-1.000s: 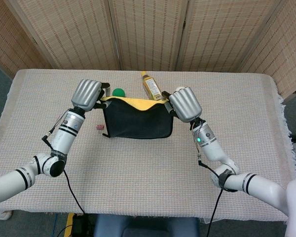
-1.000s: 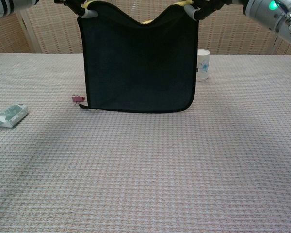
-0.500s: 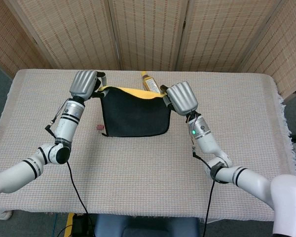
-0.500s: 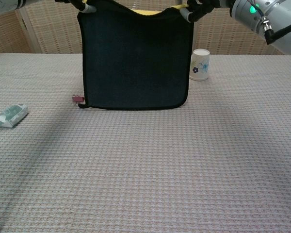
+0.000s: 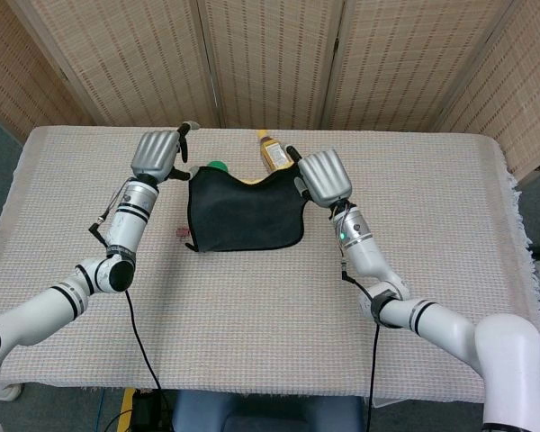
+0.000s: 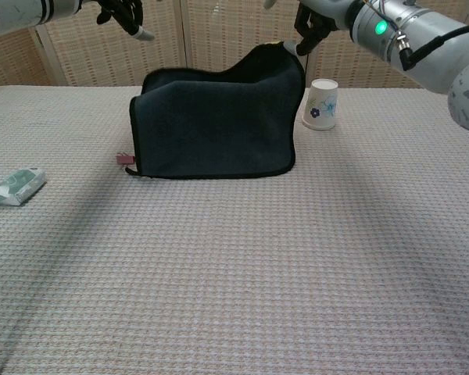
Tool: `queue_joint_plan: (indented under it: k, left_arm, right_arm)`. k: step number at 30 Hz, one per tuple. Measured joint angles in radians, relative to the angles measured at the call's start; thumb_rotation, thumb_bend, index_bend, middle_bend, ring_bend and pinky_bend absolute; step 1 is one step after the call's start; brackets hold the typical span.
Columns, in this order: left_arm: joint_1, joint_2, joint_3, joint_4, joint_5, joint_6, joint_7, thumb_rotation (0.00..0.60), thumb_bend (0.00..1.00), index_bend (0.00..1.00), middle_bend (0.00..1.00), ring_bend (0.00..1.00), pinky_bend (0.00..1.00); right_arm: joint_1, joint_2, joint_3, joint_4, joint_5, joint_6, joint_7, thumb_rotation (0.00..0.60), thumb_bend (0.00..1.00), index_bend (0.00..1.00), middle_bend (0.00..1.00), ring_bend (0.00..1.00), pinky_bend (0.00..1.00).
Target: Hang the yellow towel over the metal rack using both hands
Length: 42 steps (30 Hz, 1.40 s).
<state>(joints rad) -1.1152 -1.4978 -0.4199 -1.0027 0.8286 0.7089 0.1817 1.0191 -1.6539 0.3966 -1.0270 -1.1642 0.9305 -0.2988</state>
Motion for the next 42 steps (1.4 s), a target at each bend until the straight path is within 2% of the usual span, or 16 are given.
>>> queue_joint_plan:
  k: [1,4,8,13,17,21,28,32,34,42]
  left_arm:
    - [0.0,-0.001,0.001,0.002,0.0,-0.002,-0.004,0.6,0.24,0.14,0.31,0.12,0.42]
    - [0.004,-0.002,0.004,0.006,0.008,0.004,-0.017,0.6,0.22,0.13,0.23,0.05,0.33]
    - [0.02,0.01,0.011,-0.002,0.012,0.014,-0.03,0.6,0.21,0.12,0.21,0.0,0.3]
    - [0.051,0.042,0.024,-0.037,0.009,0.025,-0.03,0.6,0.21,0.13,0.21,0.0,0.3]
    - [0.095,0.085,0.042,-0.101,0.005,0.051,-0.023,0.6,0.21,0.15,0.21,0.01,0.3]
    - [0.157,0.125,0.056,-0.187,0.011,0.115,-0.033,0.6,0.21,0.15,0.21,0.02,0.3]
    - [0.316,0.228,0.119,-0.398,0.046,0.279,-0.028,0.6,0.21,0.17,0.21,0.02,0.3]
    - [0.417,0.273,0.167,-0.499,0.085,0.401,-0.02,0.6,0.21,0.17,0.21,0.02,0.3]
    - [0.47,0.291,0.196,-0.54,0.117,0.469,-0.014,0.6,0.21,0.17,0.21,0.02,0.3]
    - [0.675,0.312,0.316,-0.63,0.255,0.725,0.031,0.6,0.21,0.17,0.21,0.02,0.3]
  right_arm:
    - [0.0,0.002,0.0,-0.005,0.005,0.0,-0.007,0.6,0.29,0.0,0.87,1.0,1.0]
    - [-0.003,0.011,0.0,-0.02,0.021,0.002,-0.022,0.6,0.19,0.0,0.86,1.0,1.0]
    - [-0.017,0.035,-0.005,-0.062,0.035,0.006,-0.034,0.6,0.13,0.0,0.84,0.99,1.0]
    - [-0.053,0.089,-0.029,-0.146,0.034,0.023,-0.05,0.6,0.13,0.0,0.82,0.96,1.0]
    - [-0.097,0.159,-0.056,-0.248,0.03,0.039,-0.061,0.6,0.27,0.0,0.74,0.9,1.0]
    - [-0.145,0.249,-0.091,-0.365,0.019,0.048,-0.064,0.6,0.29,0.01,0.67,0.82,1.0]
    - [-0.259,0.445,-0.168,-0.568,-0.018,0.075,-0.046,0.6,0.29,0.12,0.58,0.63,0.79]
    - [-0.354,0.55,-0.224,-0.646,-0.064,0.12,0.01,0.6,0.29,0.13,0.44,0.45,0.62]
    - [-0.392,0.583,-0.246,-0.666,-0.089,0.147,0.044,0.6,0.29,0.14,0.4,0.38,0.58]
    - [-0.573,0.658,-0.352,-0.697,-0.225,0.313,0.153,0.6,0.3,0.15,0.26,0.24,0.42]
